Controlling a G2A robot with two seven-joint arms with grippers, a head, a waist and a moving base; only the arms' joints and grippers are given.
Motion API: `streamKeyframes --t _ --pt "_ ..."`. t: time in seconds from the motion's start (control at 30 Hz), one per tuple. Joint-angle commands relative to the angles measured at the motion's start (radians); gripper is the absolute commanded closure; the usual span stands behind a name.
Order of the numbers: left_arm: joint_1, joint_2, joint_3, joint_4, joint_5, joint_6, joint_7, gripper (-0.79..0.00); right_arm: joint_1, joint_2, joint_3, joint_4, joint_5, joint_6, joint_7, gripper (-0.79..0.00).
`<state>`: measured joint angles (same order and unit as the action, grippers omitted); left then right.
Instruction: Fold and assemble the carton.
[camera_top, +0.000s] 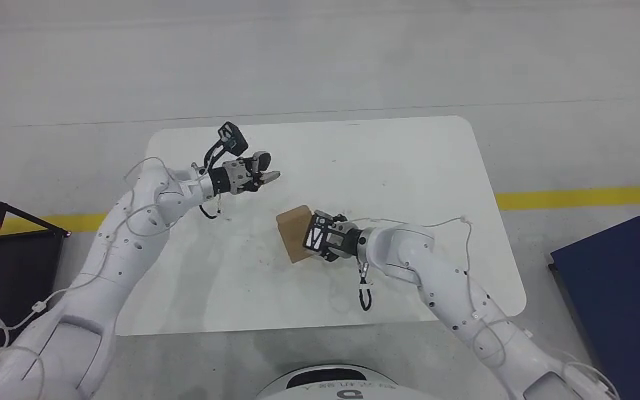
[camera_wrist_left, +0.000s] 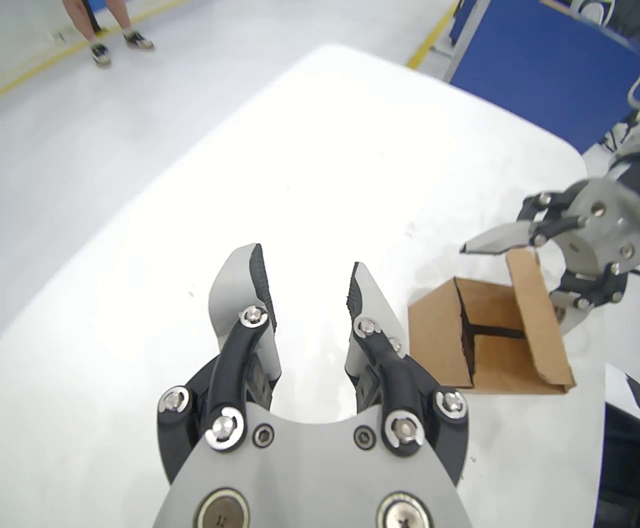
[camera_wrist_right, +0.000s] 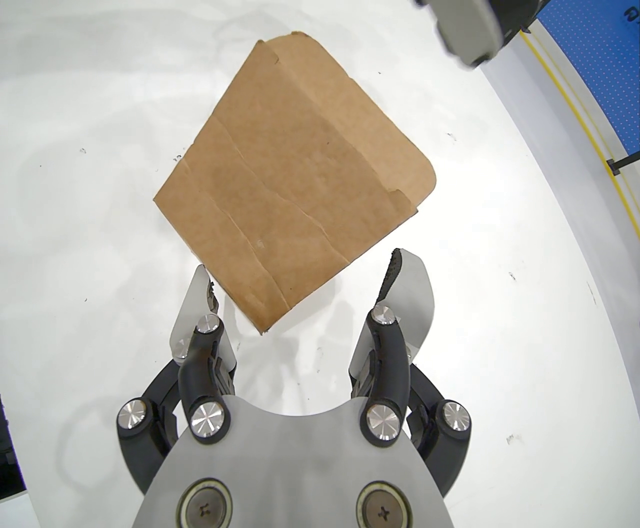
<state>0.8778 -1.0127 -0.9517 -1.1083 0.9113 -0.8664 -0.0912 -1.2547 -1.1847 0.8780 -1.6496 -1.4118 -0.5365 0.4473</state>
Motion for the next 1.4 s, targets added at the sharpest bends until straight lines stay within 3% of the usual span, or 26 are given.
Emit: streamKeyframes --t 0.0,0.2,0.63,1.1,1.37 --pt "0.013 0.008 -0.022 -0.042 0.015 -0.032 0.018 -0.379 -0.004 0.001 0.004 0.001 0.002 0.005 -0.002 -0.625" --pt "0.02 0.006 0.012 -0.096 0.006 -0.146 -0.039 -0.388 -0.023 0.004 0.018 -0.011 0.015 0.016 -0.025 -0.628" --pt "-0.018 -0.009 0.128 -0.07 -0.047 -0.146 -0.1 -0.372 -0.062 0.01 0.031 -0.039 -0.003 0.034 -0.026 -0.616" --pt "-0.035 0.021 0.189 -0.102 -0.033 -0.146 -0.117 -0.385 -0.065 0.008 0.03 -0.034 0.002 0.058 -0.037 -0.619" --pt "-0.038 0.038 0.211 -0.105 -0.028 -0.146 -0.092 -0.391 -0.056 -0.001 0.03 -0.01 0.009 0.126 -0.079 -0.548"
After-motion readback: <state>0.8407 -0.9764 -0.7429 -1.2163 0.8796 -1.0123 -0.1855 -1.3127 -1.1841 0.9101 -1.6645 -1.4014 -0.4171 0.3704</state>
